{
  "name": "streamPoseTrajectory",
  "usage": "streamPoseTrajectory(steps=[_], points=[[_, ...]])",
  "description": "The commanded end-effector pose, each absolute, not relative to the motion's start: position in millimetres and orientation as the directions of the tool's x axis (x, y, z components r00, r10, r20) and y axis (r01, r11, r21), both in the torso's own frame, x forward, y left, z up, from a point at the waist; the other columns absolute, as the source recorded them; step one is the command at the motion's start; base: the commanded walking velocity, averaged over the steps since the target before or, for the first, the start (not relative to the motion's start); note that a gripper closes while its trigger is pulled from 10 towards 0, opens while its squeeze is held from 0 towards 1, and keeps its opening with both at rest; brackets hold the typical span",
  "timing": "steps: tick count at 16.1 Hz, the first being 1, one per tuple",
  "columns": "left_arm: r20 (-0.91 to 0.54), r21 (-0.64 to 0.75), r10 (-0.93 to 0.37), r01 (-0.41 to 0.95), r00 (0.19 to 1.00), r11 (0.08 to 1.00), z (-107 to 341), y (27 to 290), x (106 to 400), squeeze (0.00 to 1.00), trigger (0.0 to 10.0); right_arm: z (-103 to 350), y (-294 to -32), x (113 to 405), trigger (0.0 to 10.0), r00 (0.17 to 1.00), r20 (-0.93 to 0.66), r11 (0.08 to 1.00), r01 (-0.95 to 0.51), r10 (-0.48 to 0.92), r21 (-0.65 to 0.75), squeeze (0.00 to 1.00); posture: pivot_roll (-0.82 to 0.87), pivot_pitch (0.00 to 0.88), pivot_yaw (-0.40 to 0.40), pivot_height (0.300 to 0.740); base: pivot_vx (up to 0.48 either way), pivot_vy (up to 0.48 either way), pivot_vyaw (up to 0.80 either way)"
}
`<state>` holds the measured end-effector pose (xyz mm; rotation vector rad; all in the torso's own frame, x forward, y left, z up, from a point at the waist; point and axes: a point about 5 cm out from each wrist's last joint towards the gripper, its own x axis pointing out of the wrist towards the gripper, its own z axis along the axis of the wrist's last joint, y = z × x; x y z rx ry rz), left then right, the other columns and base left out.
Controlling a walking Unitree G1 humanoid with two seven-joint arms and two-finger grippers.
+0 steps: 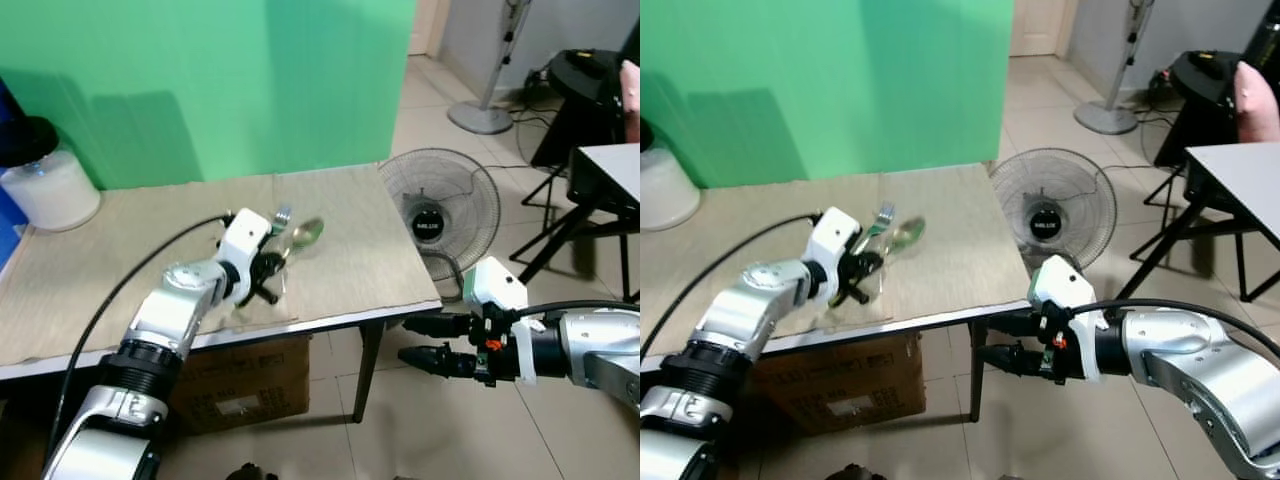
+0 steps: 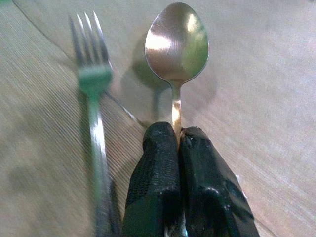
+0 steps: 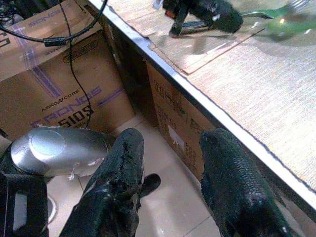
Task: Setting the table
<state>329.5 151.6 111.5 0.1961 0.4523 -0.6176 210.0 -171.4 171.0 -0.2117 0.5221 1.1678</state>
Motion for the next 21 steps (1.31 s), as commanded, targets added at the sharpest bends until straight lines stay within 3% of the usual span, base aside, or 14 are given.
streamPoseTrajectory(steps=[1,6,8,12,17,18,19,21], points=[[-0.424,0.043,-0.53,0.602,0.734,0.798,122,152,330,0.0,0.0,175,-170,211,10.0,0.298,-0.488,0.383,-0.92,0.82,0.08,0.0,-0.12,0.016,0.032,0.74,0.0,0.0,0.0],[-0.213,0.091,-0.59,0.617,0.778,0.781,152,152,322,0.0,0.0,176,-167,216,10.0,0.336,-0.455,0.406,-0.911,0.825,0.064,0.0,-0.12,0.012,0.033,0.74,0.0,0.0,0.0],[-0.04,0.071,-0.607,0.609,0.793,0.79,175,148,313,0.0,0.0,176,-163,227,10.0,0.477,-0.374,0.526,-0.85,0.795,0.034,0.0,-0.12,0.007,0.035,0.74,0.0,0.0,0.0],[0.186,0.0,-0.658,0.67,0.73,0.743,205,126,278,0.0,0.0,173,-152,242,10.0,0.72,-0.206,0.742,-0.667,0.663,0.059,0.0,-0.12,0.0,0.052,0.74,0.0,0.0,0.0],[0.258,-0.052,-0.542,0.572,0.799,0.819,210,125,263,0.0,0.0,172,-153,247,10.0,0.865,-0.13,0.874,-0.471,0.484,0.116,0.0,-0.11,0.0,0.057,0.74,0.0,0.0,-0.6],[0.261,-0.03,-0.527,0.552,0.809,0.833,211,124,262,0.0,5.4,171,-155,249,10.0,0.89,-0.121,0.897,-0.426,0.439,0.123,0.0,-0.11,0.0,0.056,0.74,0.0,0.0,-0.79],[0.228,0.005,-0.502,0.514,0.834,0.858,209,124,261,0.0,10.0,171,-159,252,10.0,0.923,-0.11,0.926,-0.353,0.368,0.136,0.0,-0.11,0.0,0.056,0.74,0.0,0.0,-0.79],[0.176,0.097,-0.398,0.386,0.901,0.917,200,130,263,0.0,10.0,170,-168,252,10.0,0.957,-0.11,0.961,-0.257,0.268,0.106,0.0,-0.12,0.0,0.064,0.74,0.0,0.0,-0.79]])
